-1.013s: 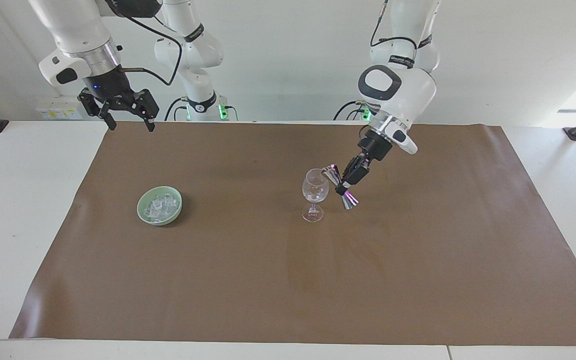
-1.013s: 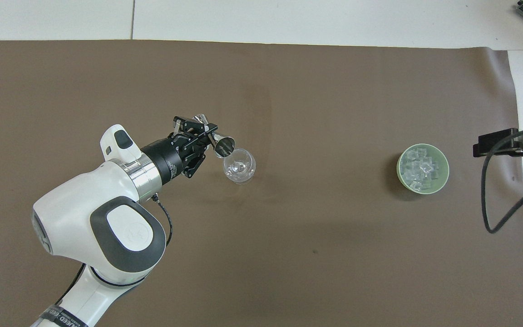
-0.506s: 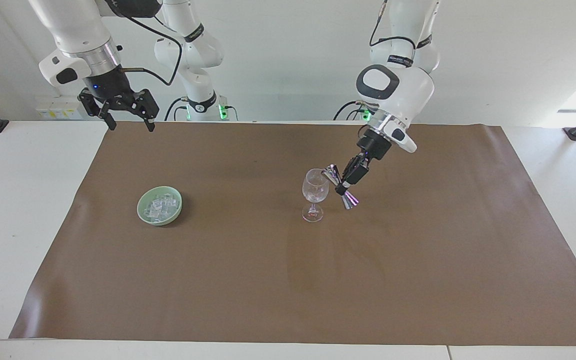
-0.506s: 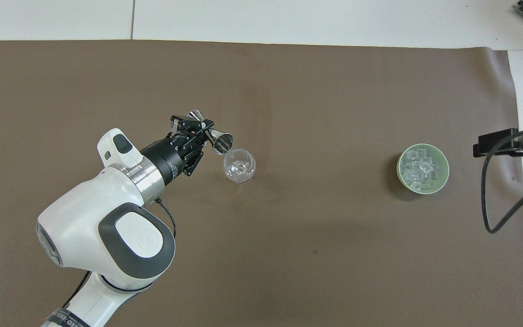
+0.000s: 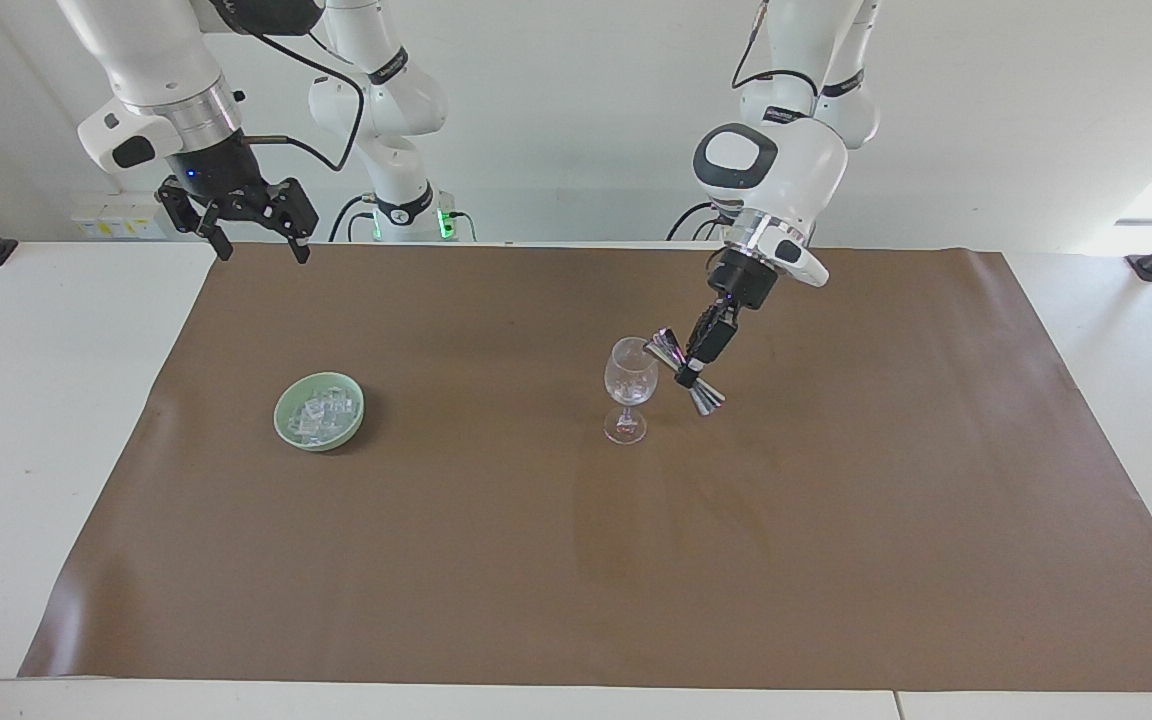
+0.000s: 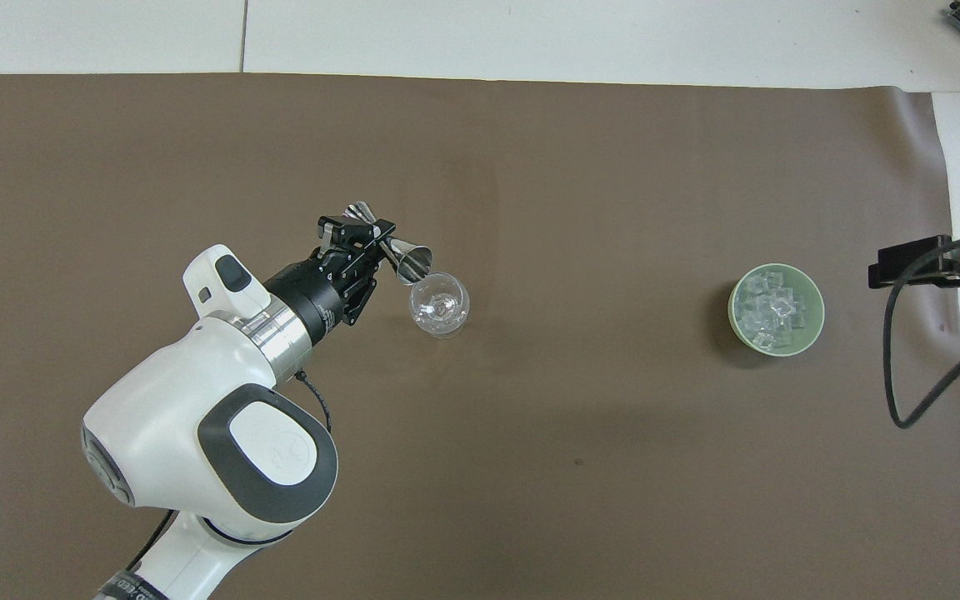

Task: Pour wine and add ice with both arms
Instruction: 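Tilt the silver bottle over the glass with the left gripper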

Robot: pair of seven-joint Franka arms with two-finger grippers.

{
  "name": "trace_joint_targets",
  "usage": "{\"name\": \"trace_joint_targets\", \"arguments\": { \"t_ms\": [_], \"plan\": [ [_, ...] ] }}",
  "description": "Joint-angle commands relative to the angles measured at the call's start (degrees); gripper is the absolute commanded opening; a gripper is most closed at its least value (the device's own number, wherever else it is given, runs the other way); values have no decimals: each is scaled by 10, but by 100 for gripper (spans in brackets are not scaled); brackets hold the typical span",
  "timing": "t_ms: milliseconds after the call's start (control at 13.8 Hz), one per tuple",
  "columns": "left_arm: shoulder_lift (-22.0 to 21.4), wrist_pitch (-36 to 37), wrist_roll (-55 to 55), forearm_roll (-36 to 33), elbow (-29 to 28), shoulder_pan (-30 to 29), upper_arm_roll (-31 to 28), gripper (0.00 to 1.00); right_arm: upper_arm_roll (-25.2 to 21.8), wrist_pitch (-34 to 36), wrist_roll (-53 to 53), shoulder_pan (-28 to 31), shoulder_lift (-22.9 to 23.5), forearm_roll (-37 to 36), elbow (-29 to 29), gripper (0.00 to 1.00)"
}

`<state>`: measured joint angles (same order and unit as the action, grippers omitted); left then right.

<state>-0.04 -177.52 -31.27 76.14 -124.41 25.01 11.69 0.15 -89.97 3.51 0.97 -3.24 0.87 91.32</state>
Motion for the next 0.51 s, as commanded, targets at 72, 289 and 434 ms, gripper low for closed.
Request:
{"name": "trace_joint_targets", "arguments": {
  "t_ms": [72,289,434],
  "plan": [
    [-8,-27,20,1,-14,21,-8,0,-2,0,-14,1,-12,11,11,100],
    [-8,-33,40,1,-16,22,-8,0,-2,0,-14,1,-12,11,11,100],
    [-8,-37,49,1,-17,22,-8,0,-2,0,-14,1,-12,11,11,100]
  ]
}}
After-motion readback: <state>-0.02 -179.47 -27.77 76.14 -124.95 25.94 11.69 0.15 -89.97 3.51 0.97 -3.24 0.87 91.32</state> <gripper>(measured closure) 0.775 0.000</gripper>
